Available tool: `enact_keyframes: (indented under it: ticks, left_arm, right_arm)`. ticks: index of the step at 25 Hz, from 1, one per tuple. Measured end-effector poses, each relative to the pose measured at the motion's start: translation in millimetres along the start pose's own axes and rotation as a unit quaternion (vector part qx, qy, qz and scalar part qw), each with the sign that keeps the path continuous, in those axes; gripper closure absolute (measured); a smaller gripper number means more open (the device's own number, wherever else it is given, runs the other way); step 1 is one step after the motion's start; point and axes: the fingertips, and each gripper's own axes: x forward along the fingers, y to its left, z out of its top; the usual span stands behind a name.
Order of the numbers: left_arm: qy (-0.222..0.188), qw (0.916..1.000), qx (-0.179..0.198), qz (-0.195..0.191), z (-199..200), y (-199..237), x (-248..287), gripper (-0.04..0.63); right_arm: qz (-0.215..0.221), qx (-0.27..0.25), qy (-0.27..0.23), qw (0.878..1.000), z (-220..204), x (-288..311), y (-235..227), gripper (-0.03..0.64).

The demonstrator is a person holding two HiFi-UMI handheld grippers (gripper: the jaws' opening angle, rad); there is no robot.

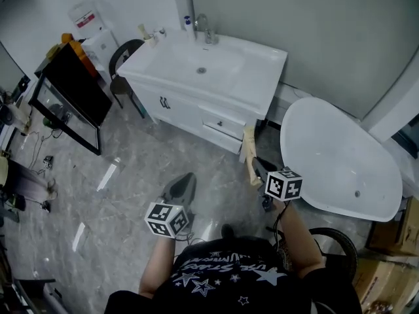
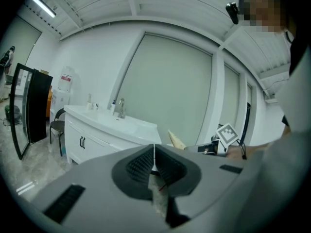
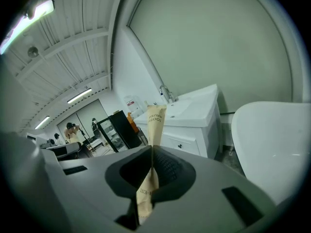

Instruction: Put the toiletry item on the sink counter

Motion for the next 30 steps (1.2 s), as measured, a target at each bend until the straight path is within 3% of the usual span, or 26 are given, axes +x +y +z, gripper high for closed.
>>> enact_keyframes:
  ticks: [13, 30]
  left_arm:
    - [0.003, 0.9999, 0.009, 0.004, 11, 13, 29, 0.575]
    - [0.018, 0.9982, 0.024, -0.052, 53, 100, 147, 0.575]
  right_arm:
    - [0.013, -0.013, 0.011, 1.000, 13, 28, -1, 0.594]
    - [-0.043, 0.010, 0.015, 0.999, 67, 130, -43, 0.594]
